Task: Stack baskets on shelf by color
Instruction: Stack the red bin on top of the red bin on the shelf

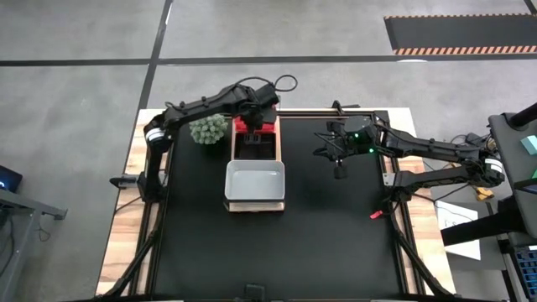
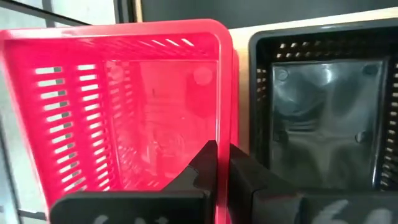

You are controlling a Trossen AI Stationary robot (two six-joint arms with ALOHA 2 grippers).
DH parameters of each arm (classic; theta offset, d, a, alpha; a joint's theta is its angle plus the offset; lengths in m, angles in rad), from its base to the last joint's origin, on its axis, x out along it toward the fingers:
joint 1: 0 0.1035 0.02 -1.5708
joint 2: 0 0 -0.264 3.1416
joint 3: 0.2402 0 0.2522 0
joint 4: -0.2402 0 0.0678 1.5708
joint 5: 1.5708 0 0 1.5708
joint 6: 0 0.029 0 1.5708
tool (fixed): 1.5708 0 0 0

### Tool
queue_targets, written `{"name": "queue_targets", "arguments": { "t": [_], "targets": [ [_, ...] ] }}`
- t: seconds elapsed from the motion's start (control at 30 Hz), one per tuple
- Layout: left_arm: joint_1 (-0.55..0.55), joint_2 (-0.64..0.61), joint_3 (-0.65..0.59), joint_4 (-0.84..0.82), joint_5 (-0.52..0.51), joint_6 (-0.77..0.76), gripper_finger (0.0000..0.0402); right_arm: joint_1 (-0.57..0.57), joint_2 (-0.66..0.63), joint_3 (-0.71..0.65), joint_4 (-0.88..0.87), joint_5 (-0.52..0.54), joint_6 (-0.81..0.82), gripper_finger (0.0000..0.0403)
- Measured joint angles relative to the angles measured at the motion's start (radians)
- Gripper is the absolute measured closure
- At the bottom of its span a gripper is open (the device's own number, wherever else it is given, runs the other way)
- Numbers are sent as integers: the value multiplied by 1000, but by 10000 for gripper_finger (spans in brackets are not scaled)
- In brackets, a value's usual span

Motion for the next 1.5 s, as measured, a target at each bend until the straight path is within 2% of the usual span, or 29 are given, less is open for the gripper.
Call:
{"name": "queue_targets", "arguments": {
  "t": [0.73,1.07,1.17,1.37,1.5],
  "targets": [
    [-1,0,-76,36,1,-10,401,0,0,0,-8,0,1,392],
    [-1,0,-74,37,36,-12,400,0,0,0,-9,0,9,392],
    [-1,0,-74,37,46,-13,384,0,0,0,-9,0,9,392],
    [-4,-4,-69,31,53,-28,324,0,0,0,-13,0,8,392],
    [-11,-41,-48,-31,52,-21,296,0,0,0,-26,0,7,392]
  ]
}}
